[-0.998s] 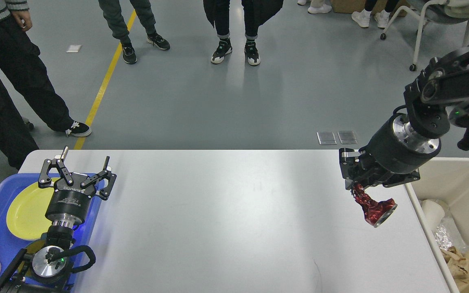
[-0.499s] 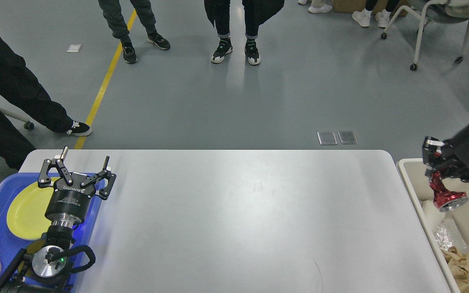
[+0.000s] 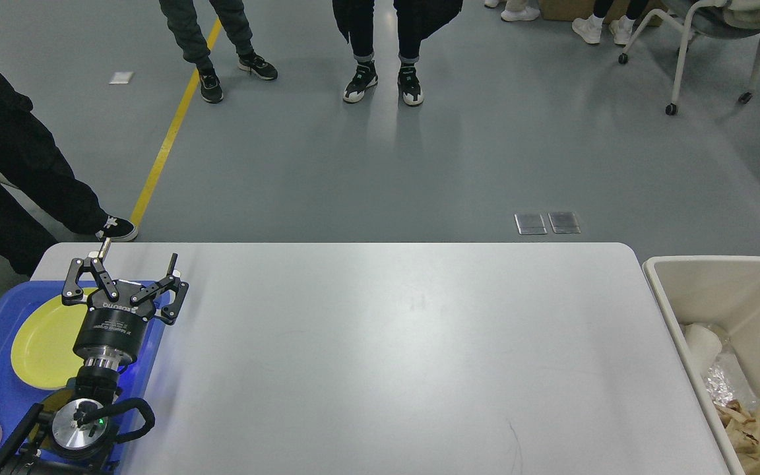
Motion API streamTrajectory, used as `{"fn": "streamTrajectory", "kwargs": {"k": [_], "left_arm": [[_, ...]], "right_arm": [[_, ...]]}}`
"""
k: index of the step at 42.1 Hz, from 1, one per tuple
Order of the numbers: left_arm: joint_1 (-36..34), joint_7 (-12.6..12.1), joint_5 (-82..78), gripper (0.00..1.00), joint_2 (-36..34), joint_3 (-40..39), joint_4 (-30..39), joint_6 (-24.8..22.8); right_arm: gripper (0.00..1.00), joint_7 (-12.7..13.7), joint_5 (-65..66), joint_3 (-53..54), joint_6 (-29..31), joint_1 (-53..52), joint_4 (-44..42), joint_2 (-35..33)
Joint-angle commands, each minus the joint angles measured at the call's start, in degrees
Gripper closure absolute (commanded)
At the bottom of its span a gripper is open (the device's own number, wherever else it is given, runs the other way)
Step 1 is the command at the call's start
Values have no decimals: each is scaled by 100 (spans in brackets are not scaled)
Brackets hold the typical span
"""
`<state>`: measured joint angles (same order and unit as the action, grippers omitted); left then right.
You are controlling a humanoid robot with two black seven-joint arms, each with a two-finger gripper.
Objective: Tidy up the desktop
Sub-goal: 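Drop the red can into the bin and open the right gripper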
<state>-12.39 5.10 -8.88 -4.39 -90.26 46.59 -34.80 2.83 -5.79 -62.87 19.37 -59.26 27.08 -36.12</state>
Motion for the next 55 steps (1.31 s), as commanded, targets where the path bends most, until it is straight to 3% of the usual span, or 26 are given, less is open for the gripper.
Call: {"fn": "streamTrajectory", "kwargs": {"k": [1, 7, 13, 28, 29, 32, 34, 38, 55], "left_arm": [[0, 0, 0, 4, 0, 0, 0, 0], [0, 0, 0, 4, 0, 0, 0, 9], [0, 0, 0, 4, 0, 0, 0, 0], [0, 8, 0, 4, 0, 0, 0, 9], [0, 8, 0, 4, 0, 0, 0, 0], [0, 0, 0, 4, 0, 0, 0, 0], [0, 0, 0, 4, 0, 0, 0, 0], [0, 8, 0, 4, 0, 0, 0, 0], [0, 8, 0, 4, 0, 0, 0, 0]], "right_arm": [[100, -2, -1, 433, -793, 1319, -1080, 535], [100, 7, -88, 503, -1522, 2312, -1889, 1176], [100, 60, -89, 539, -2041, 2674, -1987, 1538], [100, 77, -80, 547, -2147, 2754, -1970, 1617], [96, 77, -71, 556, -2156, 2754, -1970, 1617], [32, 69, -80, 617, -2314, 2692, -1987, 1582], [0, 69, -80, 705, -2533, 2692, -1987, 1582], [0, 69, -80, 942, -2806, 2692, -1952, 1591], [0, 51, -89, 1066, -2789, 2596, -1908, 1565]]}}
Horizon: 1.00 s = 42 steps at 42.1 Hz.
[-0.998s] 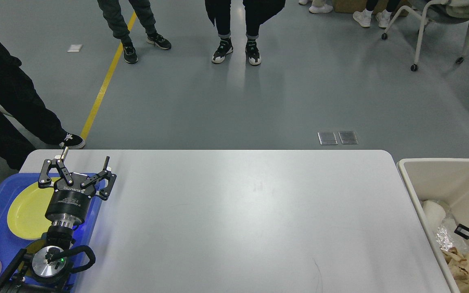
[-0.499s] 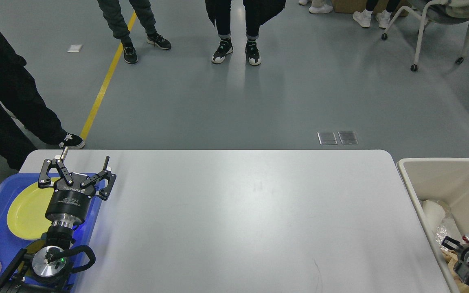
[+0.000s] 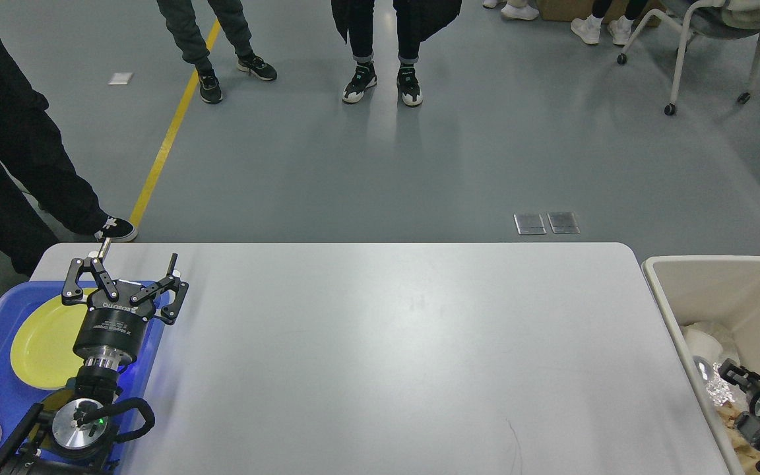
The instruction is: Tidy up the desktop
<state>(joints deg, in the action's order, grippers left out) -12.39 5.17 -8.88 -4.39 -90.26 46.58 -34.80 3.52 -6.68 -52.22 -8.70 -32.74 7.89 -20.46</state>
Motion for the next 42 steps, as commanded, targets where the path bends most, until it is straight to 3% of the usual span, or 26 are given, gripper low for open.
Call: {"fn": "streamTrajectory", "kwargs": {"k": [1, 6, 13, 28, 29, 36, 42], "left_arm": [[0, 2, 0, 4, 0, 0, 0, 0], [0, -7, 0, 4, 0, 0, 0, 0], [0, -7, 0, 4, 0, 0, 0, 0], [0, 2, 0, 4, 0, 0, 0, 0], [0, 2, 0, 4, 0, 0, 0, 0], [0, 2, 0, 4, 0, 0, 0, 0], [0, -7, 0, 4, 0, 0, 0, 0]], "right_arm": [[0, -35, -9, 10, 35, -92, 28, -10], [0, -79, -35, 229, 456, -557, 98, -98], [0, -334, -35, 1642, 1616, -1260, 116, -608], [0, -352, -27, 7423, 1784, -1604, 634, -942], [0, -352, -27, 8254, 1836, -1517, 826, -1012], [0, -361, 70, 11026, 1968, -500, 2405, -1091], [0, -545, 237, 11804, 2749, 460, 3429, -1109]]}}
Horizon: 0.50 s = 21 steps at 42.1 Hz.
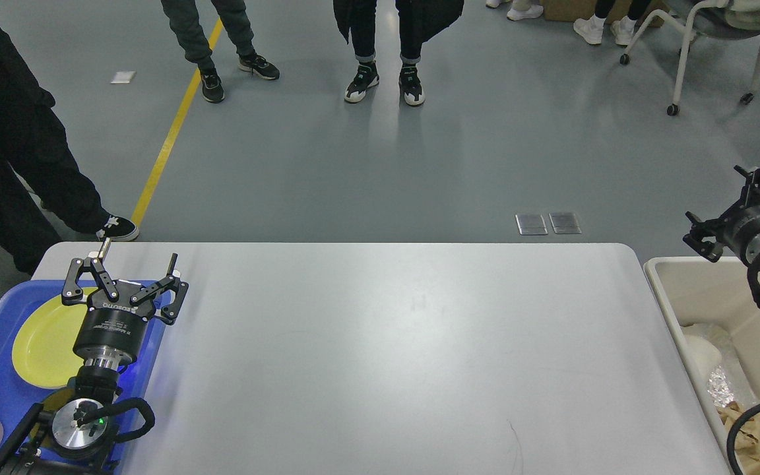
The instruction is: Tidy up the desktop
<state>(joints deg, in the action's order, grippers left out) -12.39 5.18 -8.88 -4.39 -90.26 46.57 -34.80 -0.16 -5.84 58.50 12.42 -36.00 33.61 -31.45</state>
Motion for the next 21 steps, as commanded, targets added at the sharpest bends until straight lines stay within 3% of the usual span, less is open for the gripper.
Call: {"fn": "streamTrajectory", "kwargs": {"k": [1, 6, 11, 16, 21], "left_arm": [[0, 0, 0, 4, 0, 0, 1, 0], [0, -9, 0, 4, 0, 0, 1, 0], [0, 0, 0, 4, 0, 0, 1, 0], [0, 0, 0, 4, 0, 0, 1, 0], [0, 0, 0, 4, 0, 0, 1, 0]], "right_arm": [[0, -447, 275, 820, 847, 1031, 1023, 25], [0, -1319, 978, 873, 911, 1446, 1068, 95], [0, -1882, 1962, 1040, 876, 1587, 1007, 517], [0, -2181, 2412, 1479, 753, 1947, 1015, 833], [0, -2199, 2465, 1673, 744, 2097, 1051, 1044]]}}
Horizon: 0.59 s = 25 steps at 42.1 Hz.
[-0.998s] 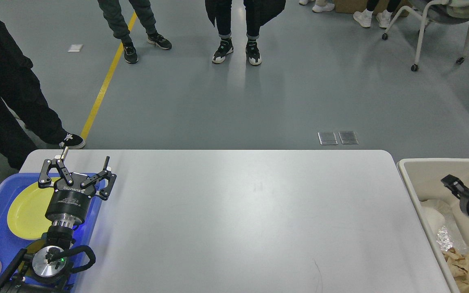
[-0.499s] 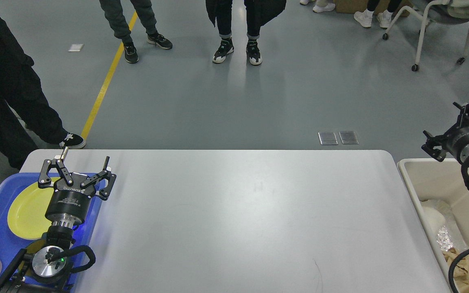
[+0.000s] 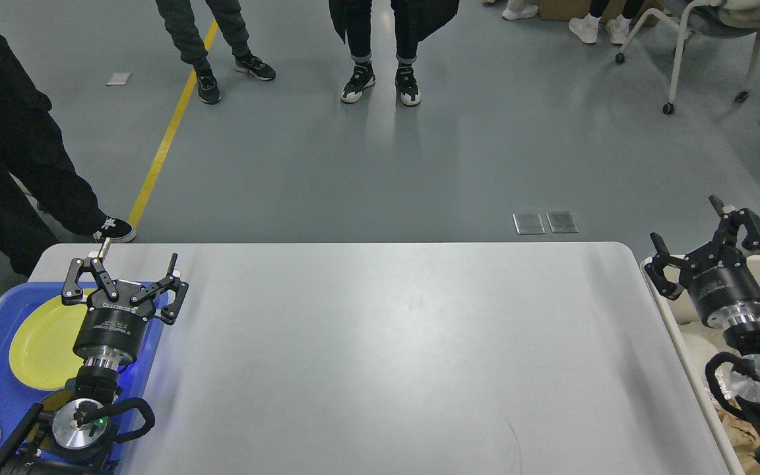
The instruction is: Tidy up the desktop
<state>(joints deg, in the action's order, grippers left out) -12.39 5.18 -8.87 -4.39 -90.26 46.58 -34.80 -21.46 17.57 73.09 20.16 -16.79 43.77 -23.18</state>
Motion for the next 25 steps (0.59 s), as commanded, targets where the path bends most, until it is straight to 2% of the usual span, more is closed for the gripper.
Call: {"fn": "streamTrajectory", "kwargs": {"k": [1, 25], "left_arm": [[0, 0, 0, 4, 0, 0, 1, 0], [0, 0, 0, 4, 0, 0, 1, 0]], "right_arm": [[0, -60, 123, 206, -21, 193, 35, 226], [0, -60, 9, 206, 41, 185, 228, 235]]}}
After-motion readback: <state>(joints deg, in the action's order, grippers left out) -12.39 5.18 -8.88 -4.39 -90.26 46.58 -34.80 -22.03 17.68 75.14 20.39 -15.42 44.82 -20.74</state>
